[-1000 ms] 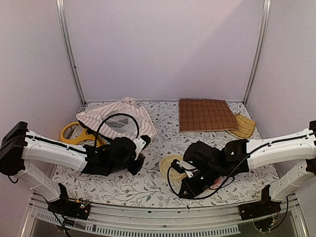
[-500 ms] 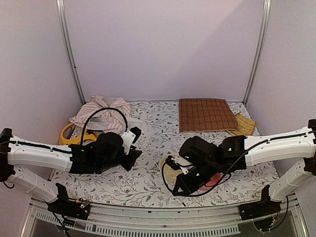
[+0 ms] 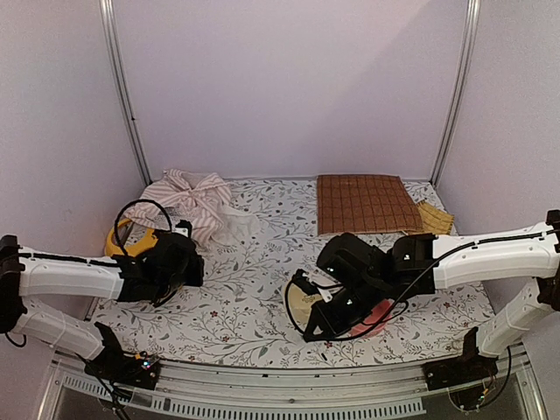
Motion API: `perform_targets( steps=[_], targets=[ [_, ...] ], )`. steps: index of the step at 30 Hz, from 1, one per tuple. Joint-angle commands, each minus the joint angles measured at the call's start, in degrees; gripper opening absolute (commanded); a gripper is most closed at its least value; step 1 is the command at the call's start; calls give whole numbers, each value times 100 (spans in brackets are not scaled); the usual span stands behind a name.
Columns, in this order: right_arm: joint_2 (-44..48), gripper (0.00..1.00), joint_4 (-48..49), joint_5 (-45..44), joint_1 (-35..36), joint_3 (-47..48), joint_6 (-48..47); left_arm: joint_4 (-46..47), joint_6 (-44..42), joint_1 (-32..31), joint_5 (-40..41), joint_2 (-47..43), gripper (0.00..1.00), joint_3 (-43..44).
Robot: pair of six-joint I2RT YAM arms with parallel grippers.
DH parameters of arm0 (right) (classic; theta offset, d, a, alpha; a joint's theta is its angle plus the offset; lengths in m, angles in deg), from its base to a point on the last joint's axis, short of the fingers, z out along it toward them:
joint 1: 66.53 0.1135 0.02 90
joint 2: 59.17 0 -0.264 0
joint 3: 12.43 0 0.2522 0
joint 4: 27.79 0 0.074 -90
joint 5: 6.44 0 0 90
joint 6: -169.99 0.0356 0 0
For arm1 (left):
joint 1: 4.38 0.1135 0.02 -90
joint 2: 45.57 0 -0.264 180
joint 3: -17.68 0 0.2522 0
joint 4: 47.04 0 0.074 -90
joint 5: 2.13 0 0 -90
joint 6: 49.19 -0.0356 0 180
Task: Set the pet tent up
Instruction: Pick up the tent fabric from the tent.
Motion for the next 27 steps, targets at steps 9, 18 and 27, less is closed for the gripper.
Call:
perform_targets(
  steps=[9,18,27],
  targets=[
    [-15,0,86,-73,-102,403,-169,827,249,863,-369,2015,57,916],
    [33,0,22,-176,-106,552,-208,930,217,1347,-321,2979,67,1588],
    [-64,0,-23,-367,-123,797,-294,563,-292,1426,-617,2898,0,2199]
  ],
)
